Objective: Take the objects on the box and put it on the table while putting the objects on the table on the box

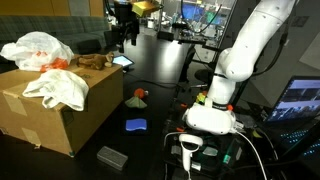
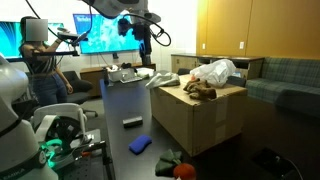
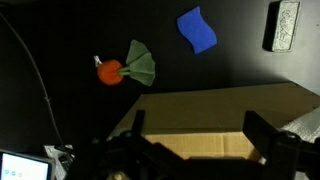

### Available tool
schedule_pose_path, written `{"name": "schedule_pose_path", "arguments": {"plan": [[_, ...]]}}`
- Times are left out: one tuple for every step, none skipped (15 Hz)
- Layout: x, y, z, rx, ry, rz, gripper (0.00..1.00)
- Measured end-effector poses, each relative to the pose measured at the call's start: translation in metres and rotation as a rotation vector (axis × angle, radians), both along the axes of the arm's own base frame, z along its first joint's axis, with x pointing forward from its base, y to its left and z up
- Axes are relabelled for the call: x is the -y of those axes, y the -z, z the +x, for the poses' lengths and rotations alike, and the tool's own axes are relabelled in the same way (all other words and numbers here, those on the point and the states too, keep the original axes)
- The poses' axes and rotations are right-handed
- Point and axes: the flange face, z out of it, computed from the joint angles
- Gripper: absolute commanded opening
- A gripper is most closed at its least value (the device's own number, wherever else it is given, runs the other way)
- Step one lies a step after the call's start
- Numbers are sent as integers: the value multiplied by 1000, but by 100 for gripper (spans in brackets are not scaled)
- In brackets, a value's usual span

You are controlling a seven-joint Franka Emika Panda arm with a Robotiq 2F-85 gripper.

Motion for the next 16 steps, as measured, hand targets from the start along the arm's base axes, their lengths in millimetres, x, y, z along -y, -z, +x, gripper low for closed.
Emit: {"name": "schedule_pose_path", "arguments": {"plan": [[-6, -1, 11, 4, -16, -4, 100], [-12, -1, 21, 8, -28, -4, 100], [-16, -3, 31, 19, -24, 1, 100], [-18, -5, 40, 36, -9, 10, 100], [-18, -6, 49, 51, 22, 23, 100], [-16, -6, 59, 64, 61, 36, 100], [-12, -6, 69, 74, 108, 47, 100], [-6, -4, 80, 84, 157, 59, 100], [1, -2, 92, 91, 210, 71, 100], [8, 1, 102, 98, 258, 83, 100], [16, 5, 113, 104, 309, 97, 100], [24, 9, 123, 107, 358, 114, 100], [31, 14, 133, 109, 405, 132, 100], [37, 19, 141, 112, 445, 150, 100], [43, 26, 150, 116, 483, 166, 100], [48, 31, 157, 123, 515, 179, 100]]}}
